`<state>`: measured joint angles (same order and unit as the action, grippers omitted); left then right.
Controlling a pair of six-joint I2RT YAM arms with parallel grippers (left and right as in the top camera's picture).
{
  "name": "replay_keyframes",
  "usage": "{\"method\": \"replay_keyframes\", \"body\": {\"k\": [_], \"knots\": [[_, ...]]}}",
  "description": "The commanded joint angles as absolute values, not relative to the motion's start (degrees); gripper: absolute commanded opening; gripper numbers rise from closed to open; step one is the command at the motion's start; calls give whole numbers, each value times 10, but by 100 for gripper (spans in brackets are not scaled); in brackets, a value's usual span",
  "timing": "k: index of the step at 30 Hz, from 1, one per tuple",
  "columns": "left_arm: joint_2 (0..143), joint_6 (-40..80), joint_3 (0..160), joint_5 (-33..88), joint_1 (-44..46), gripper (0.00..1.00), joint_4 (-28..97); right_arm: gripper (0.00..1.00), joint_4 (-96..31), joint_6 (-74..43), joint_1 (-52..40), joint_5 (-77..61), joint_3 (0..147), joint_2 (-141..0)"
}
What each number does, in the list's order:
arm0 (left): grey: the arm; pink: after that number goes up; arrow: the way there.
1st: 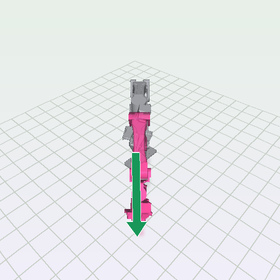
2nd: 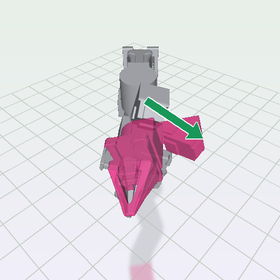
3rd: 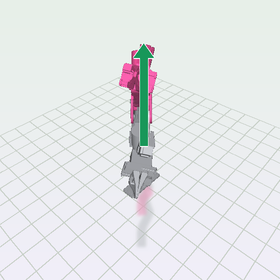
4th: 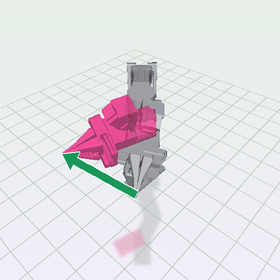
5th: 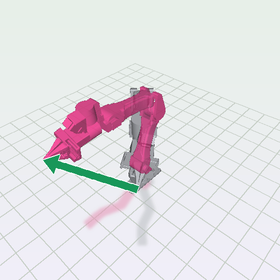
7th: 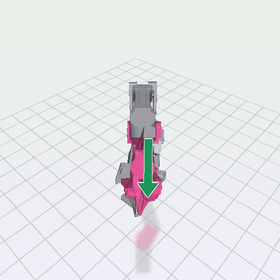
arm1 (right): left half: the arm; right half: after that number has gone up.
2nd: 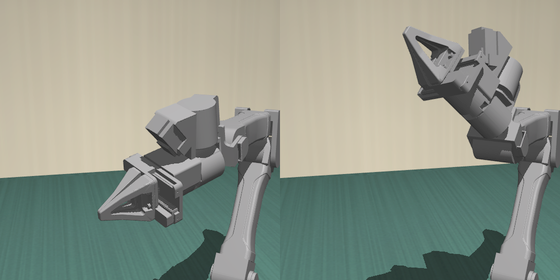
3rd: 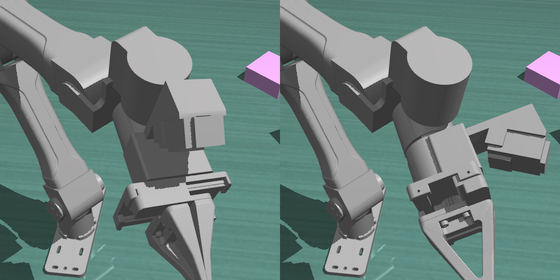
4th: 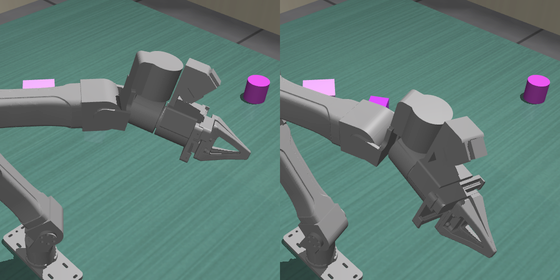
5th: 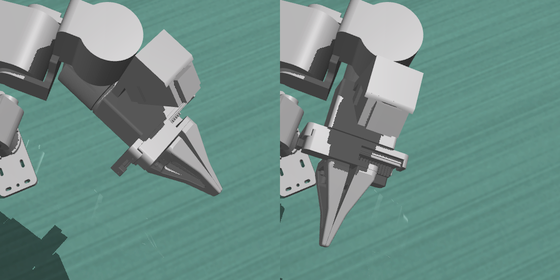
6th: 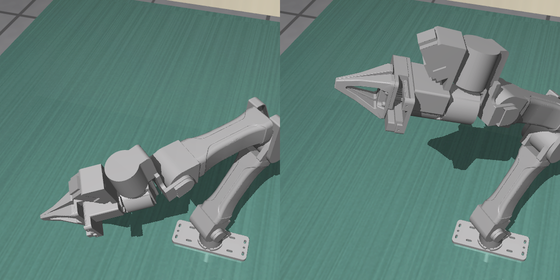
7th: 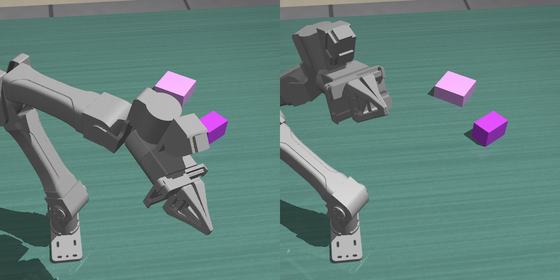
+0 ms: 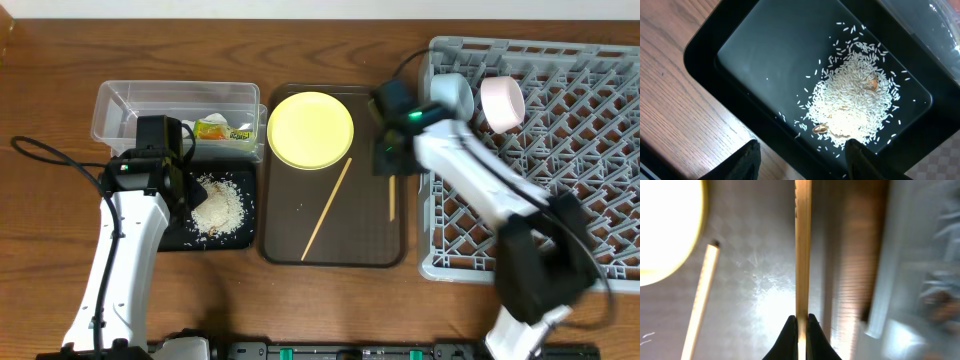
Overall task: Sort waste into correct bins and load items into the dishwasher rack
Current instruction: 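Insert the chopstick upright into the rack's left-side slot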
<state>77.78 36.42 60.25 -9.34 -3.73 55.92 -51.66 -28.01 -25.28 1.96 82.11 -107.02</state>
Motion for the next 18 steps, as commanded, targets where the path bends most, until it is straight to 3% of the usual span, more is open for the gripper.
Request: {"method": "replay_keyframes", "body": {"k": [1,10,18], "knots": [[771,370,606,-95,-40,57,559,1,-536,-216,-223,21,824,-991],[771,370,606,-95,-40,57,558,1,-636,-194,-157,32,819,-927],[771,370,606,-95,-40,57,558,1,-588,-195,-147,26,737,-929]]}}
